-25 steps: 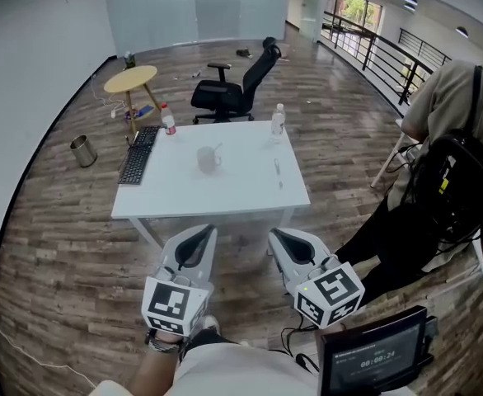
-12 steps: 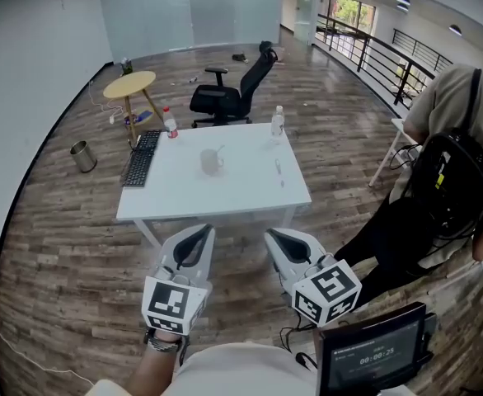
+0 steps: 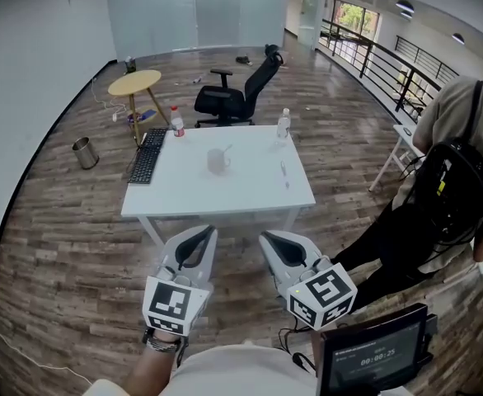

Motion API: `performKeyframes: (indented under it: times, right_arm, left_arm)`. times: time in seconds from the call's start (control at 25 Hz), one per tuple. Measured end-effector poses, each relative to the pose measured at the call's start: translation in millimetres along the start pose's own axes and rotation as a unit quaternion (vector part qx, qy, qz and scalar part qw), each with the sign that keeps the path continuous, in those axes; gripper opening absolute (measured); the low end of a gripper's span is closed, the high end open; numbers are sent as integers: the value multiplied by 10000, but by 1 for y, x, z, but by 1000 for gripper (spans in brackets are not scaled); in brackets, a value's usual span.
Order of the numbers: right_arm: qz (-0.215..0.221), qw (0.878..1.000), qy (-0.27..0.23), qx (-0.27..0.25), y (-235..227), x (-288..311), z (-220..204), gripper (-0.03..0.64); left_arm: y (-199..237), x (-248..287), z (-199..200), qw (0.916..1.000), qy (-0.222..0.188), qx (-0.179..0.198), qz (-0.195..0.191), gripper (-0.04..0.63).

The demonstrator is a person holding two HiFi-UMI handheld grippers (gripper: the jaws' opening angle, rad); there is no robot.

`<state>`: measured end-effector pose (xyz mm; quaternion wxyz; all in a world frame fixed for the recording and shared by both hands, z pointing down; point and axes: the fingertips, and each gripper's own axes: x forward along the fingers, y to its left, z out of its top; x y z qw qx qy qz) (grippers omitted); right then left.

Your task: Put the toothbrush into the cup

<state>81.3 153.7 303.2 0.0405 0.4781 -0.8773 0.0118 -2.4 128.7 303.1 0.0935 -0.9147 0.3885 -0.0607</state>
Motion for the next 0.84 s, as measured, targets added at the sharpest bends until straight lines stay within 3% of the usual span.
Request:
performKeyframes:
  times: [0.84]
  right_arm:
    - [-101,9993,196,-315,15,3,-3,3]
  left_arm:
    - [1,-11,-8,9999,14,-90,-77,8]
